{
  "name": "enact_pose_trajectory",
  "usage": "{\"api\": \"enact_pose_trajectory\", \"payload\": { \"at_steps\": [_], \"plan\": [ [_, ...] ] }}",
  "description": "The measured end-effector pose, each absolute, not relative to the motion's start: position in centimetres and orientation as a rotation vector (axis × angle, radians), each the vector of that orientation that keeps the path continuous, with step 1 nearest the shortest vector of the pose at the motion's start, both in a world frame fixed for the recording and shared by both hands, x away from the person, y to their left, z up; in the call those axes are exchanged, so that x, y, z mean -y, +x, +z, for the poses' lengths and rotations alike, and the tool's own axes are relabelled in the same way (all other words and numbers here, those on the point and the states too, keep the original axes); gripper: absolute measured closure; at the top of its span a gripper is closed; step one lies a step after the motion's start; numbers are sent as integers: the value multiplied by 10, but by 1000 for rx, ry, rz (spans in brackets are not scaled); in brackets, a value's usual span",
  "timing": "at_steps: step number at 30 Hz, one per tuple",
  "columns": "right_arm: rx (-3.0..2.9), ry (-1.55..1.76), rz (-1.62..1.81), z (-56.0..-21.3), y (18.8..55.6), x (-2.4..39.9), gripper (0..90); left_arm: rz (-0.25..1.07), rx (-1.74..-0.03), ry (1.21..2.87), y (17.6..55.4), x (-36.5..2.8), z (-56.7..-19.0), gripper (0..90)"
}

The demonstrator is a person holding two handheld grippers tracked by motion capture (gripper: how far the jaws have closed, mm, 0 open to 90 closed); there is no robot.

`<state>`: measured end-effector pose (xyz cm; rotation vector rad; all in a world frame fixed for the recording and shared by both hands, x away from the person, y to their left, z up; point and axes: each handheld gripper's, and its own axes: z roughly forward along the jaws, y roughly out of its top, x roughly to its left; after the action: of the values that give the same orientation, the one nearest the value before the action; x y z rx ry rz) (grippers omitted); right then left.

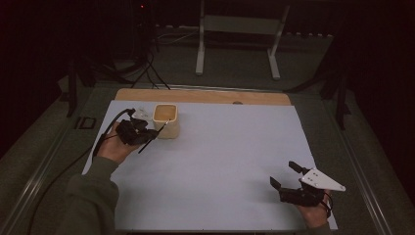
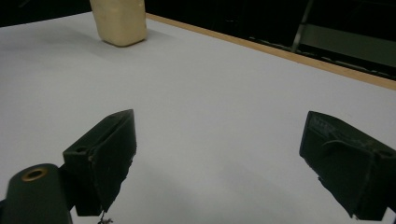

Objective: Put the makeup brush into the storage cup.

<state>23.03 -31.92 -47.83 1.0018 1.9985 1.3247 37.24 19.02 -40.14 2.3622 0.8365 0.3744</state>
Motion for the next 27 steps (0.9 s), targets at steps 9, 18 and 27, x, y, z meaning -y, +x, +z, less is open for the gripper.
{"api": "enact_pose_trajectory", "payload": {
  "at_steps": [9,18,27],
  "plan": [
    [-1999,1002,1325,-478,230,319,108,395,-852,2322,373,-192,-400,866],
    [-2000,1001,1324,-478,231,319,108,418,-875,2269,375,-192,-398,866],
    [-2000,1001,1324,-478,231,319,108,461,-901,2197,375,-195,-396,866]
  ]
}}
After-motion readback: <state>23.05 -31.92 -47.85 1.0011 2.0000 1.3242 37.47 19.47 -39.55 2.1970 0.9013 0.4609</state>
